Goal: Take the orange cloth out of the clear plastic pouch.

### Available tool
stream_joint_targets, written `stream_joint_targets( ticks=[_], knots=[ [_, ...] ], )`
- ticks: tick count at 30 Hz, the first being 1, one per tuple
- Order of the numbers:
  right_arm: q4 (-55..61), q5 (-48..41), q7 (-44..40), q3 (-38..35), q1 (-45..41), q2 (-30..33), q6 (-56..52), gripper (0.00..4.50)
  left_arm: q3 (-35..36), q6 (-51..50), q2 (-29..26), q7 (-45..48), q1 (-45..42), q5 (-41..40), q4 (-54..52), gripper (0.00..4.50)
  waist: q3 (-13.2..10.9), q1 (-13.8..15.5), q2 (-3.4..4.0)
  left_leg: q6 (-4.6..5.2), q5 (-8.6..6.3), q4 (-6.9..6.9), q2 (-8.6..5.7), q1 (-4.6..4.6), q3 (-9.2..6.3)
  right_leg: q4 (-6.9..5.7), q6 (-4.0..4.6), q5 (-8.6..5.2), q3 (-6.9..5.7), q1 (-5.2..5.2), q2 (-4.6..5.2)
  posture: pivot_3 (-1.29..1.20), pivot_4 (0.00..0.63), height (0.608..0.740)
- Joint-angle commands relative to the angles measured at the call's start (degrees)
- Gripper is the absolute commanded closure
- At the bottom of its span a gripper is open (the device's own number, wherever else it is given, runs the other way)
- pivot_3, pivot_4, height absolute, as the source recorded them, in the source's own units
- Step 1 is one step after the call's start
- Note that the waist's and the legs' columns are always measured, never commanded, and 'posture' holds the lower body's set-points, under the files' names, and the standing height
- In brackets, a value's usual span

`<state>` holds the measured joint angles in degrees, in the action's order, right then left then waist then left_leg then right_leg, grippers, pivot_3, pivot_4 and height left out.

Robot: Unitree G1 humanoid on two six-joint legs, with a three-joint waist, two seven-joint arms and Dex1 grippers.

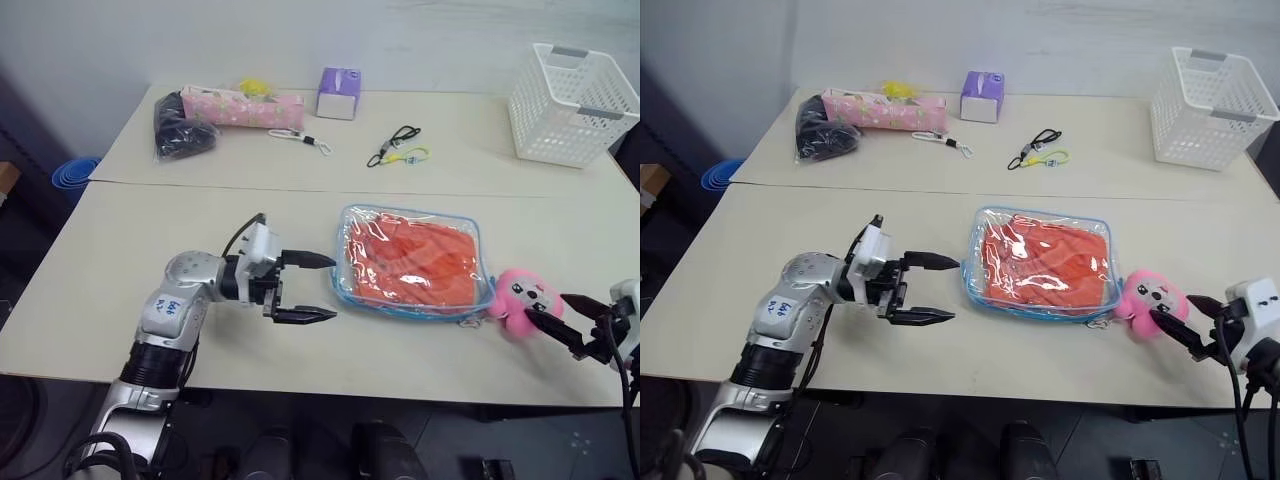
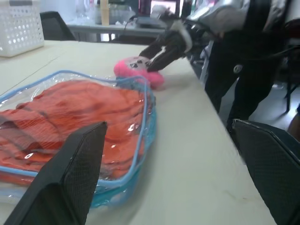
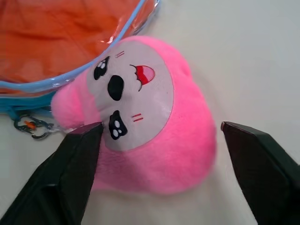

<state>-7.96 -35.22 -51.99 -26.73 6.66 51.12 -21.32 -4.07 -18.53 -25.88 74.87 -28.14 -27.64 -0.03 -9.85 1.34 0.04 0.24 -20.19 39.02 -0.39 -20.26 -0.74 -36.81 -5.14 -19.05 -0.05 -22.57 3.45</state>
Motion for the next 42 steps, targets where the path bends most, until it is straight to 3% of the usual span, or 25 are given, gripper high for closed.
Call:
stream_joint_targets(
  ticks=[1,3,7,11,15,19,22,28,32,37,39,42],
  knots=[
    [-1.2,0.1,-4.6,-2.0,-1.4,0.5,3.1,1.65,0.3,-2.7,-2.2,1.4,1.6,-3.2,-5.1,0.00,0.0,-0.1,0.00,0.00,0.00,0.00,0.00,0.00,0.00,0.01,-0.01,0.00,0.01,0.00,0.00,0.00,0.150,0.740],
    [-0.3,-0.6,-6.3,-4.2,-0.6,-0.7,5.3,2.26,0.5,-2.5,-2.3,0.0,2.6,-3.0,-5.6,0.00,0.0,-0.1,0.01,0.00,0.00,-0.01,0.00,0.01,0.00,0.00,-0.01,0.00,0.00,0.00,-0.01,0.00,0.150,0.740],
    [5.3,2.1,-10.0,-8.7,2.9,-4.5,20.9,3.57,1.3,-1.8,-1.6,-3.5,5.0,-2.3,-6.5,0.00,0.0,-0.1,0.01,0.00,0.00,-0.02,0.00,0.01,-0.03,0.01,-0.01,0.01,-0.01,0.01,-0.01,0.00,0.150,0.740],
    [8.6,8.8,-9.6,-8.7,3.4,-7.1,36.2,3.57,1.3,-1.6,-1.9,-4.9,6.6,-2.2,-6.6,0.00,0.0,-0.5,0.01,-0.02,-0.01,-0.03,0.00,0.04,0.04,0.00,-0.02,0.01,0.05,0.01,-0.03,0.00,0.150,0.740],
    [6.0,16.8,-11.3,-4.2,3.6,-7.0,50.3,3.57,0.9,-1.3,-1.3,-6.3,7.4,-2.0,-6.2,0.00,0.0,-0.8,0.00,-0.04,0.00,-0.04,0.00,0.09,0.04,-0.05,-0.02,0.01,0.05,0.02,-0.04,0.00,0.150,0.740],
    [4.7,17.0,-14.5,4.5,2.1,-8.5,55.1,3.57,-0.2,-0.7,-1.1,-6.0,7.1,-1.4,-5.2,0.00,0.0,-1.3,0.00,-0.07,0.01,-0.03,0.00,0.09,0.05,-0.06,-0.02,0.01,0.05,0.02,-0.03,0.00,0.150,0.740],
    [6.1,15.1,-16.0,10.6,0.9,-9.5,51.6,3.57,-0.5,-0.7,-1.2,-5.7,6.3,-1.6,-4.5,0.00,0.0,-1.4,0.00,-0.09,0.03,-0.03,0.02,0.10,0.02,-0.08,-0.01,0.01,0.03,0.02,-0.04,0.00,0.150,0.740],
    [1.6,15.9,-19.0,16.8,-3.6,-8.9,52.9,1.55,-1.3,-0.8,-1.7,-3.9,5.2,-1.8,-3.4,0.00,0.0,-1.4,0.00,-0.10,0.03,-0.01,0.02,0.10,0.01,-0.06,-0.01,0.01,0.02,0.03,-0.02,0.00,0.150,0.740],
    [7.8,8.8,-23.3,14.9,-2.9,-4.6,49.2,0.16,-1.0,-0.6,-2.6,-3.0,5.0,-1.6,-3.0,0.00,-0.1,-1.2,0.08,-0.10,0.03,-0.02,0.02,0.07,-0.06,-0.05,-0.01,0.01,-0.03,0.02,-0.02,0.00,0.150,0.740],
    [16.6,-2.9,-26.5,6.4,3.9,2.2,37.5,0.03,-0.1,-0.2,-3.8,-3.0,5.3,-1.6,-3.2,0.00,-0.1,-1.1,0.03,-0.10,0.02,0.01,0.03,0.04,-0.18,0.00,-0.01,0.01,-0.13,0.07,0.01,0.00,0.150,0.740],
    [13.2,-2.6,-28.8,3.6,4.1,4.2,36.8,0.03,0.2,0.3,-4.4,-3.2,5.6,-1.5,-3.5,0.00,-0.1,-1.1,0.01,-0.10,0.02,0.01,0.03,0.06,-0.21,0.08,-0.01,0.01,-0.16,0.14,0.02,0.00,0.150,0.740],
    [-0.4,5.0,-32.0,4.9,-2.1,6.2,44.7,0.03,0.3,1.0,-5.0,-3.0,6.4,-1.5,-3.8,0.00,-0.1,-1.3,-0.01,-0.06,0.01,0.00,0.03,0.09,-0.18,0.24,-0.01,0.01,-0.14,0.22,0.03,0.00,0.150,0.740]
  ],
)
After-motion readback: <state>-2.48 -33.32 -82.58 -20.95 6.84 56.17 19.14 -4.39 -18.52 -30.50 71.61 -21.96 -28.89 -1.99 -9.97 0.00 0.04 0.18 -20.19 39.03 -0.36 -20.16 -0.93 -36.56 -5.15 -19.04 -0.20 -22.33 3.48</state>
